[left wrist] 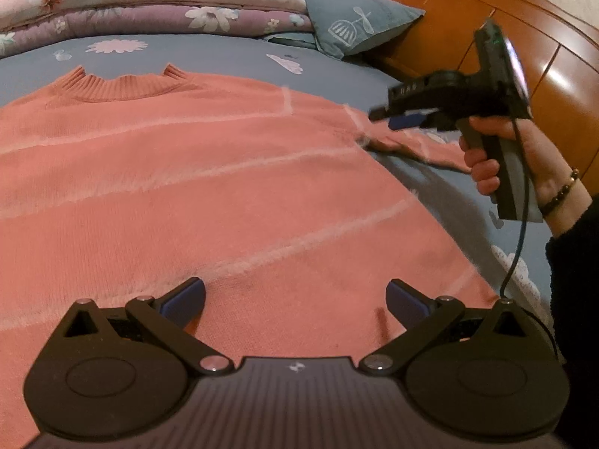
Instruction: Fold clothes
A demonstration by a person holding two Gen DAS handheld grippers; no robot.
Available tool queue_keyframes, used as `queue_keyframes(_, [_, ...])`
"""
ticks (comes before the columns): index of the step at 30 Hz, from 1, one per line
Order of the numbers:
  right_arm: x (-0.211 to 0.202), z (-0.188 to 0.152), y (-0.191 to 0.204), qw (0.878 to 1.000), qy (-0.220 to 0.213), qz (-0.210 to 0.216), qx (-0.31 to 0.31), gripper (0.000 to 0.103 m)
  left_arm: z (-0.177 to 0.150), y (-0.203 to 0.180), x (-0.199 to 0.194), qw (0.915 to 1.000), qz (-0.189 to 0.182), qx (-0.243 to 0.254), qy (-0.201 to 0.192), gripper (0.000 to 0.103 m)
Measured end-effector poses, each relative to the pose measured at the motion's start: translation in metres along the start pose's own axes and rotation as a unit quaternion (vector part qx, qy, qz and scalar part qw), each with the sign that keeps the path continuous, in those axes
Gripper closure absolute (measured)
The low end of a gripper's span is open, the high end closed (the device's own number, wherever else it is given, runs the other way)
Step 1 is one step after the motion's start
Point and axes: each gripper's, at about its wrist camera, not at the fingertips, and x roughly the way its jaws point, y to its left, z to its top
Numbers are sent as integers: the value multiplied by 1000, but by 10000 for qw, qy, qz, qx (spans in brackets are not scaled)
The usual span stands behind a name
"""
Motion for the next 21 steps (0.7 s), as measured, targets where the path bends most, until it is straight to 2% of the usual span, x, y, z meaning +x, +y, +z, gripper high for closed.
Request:
queue_keyframes(2, [-8,1,9,9998,-116,99,-135,56,0,2,0,10000,-45,-47,-28,1])
queue_keyframes(4, [3,-3,8,9997,100,238,-37,54,0,3,-1,9999,-91,-96,-51,1])
queue_keyframes(6, [16,-8,1,9992,385,60,84,54,0,5,-1,9998,-123,-124,-66,1])
queue_keyframes(11, [-4,0,-27,9981,384,-91,466,54,0,5,-1,9998,-140,-130,-83,1])
queue_keyframes(15, [-22,3,-41,9981,-62,-73,608,42,0,4,1,9999,-112,-78,-99,1])
queue_keyframes(17, [-14,-1,-55,9965,75,-26,831,41,-1,4,1,9999,-101,-44,-108,1])
queue_keyframes(19, [-3,-9,-69,9939,296,-158,1054,42,-1,3,2,9999,-90,-17,-116,1])
queue_keyframes(21, [-8,-10,-76,9933,300,-102,1110,43,-1,3,2,9999,-83,7,-121,1])
